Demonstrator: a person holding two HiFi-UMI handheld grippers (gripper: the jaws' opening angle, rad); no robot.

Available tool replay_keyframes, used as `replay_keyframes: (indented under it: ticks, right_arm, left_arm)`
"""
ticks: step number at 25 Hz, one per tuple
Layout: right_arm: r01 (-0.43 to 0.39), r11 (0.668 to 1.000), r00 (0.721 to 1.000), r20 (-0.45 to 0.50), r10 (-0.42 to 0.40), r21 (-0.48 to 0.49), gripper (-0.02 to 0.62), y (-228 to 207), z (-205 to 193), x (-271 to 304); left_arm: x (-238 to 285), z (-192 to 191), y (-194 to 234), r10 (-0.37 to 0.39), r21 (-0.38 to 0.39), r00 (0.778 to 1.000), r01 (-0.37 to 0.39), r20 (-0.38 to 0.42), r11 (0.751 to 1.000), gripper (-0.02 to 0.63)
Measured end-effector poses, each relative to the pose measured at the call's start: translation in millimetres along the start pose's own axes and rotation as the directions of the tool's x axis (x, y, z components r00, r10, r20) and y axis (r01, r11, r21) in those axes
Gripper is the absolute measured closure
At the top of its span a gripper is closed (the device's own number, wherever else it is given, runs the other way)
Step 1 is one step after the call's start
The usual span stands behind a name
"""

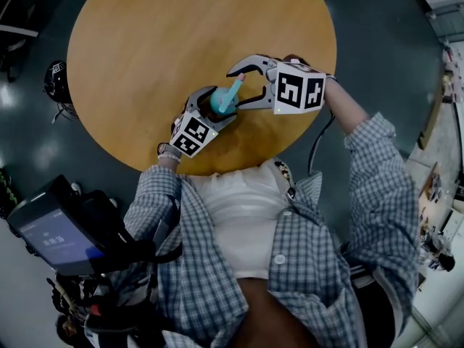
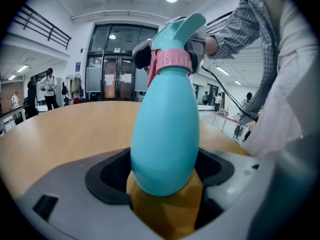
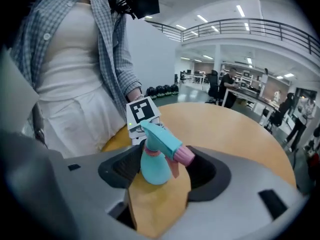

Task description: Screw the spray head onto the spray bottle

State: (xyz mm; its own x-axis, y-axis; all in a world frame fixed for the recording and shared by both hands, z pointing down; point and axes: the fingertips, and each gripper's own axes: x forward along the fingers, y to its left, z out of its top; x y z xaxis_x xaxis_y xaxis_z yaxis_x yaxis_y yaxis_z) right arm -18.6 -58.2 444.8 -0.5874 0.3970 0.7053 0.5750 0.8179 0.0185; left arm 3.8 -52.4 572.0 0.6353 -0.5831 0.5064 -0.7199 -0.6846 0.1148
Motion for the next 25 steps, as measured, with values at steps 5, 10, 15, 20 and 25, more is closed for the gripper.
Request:
replay_keyframes:
  ticks: [5,10,15,20,25]
  right_arm:
    - [-0.077,0.991,0.997,0.009,0.078,-0.112,0.333,8,11,10]
    - [-0.173,0.961,0.984,-0.067,0.162,-0.217,0.399,18,10,18]
    - [-0.233,0.947,0.972,-0.077,0.221,-0.22,0.471,28,8,18]
    - [-0.157,0.978,0.988,-0.027,0.154,-0.137,0.471,29,9,16]
    - [0.003,1.0,1.0,-0.001,-0.003,0.011,0.471,26,8,15]
  left_arm:
    - [-2,0,-4,-0.002,0.002,1.0,0.002,-0.001,1.0,0.206]
    - [-3,1,-6,-0.003,0.006,1.0,0.003,0.0,1.0,0.206]
    - [-1,2,-9,-0.008,0.007,1.0,0.008,0.0,1.0,0.206]
    - [-1,3,-11,-0.012,0.014,1.0,0.012,0.002,1.0,0.206]
    - [1,4,-10,-0.017,0.016,1.0,0.017,-0.001,1.0,0.206]
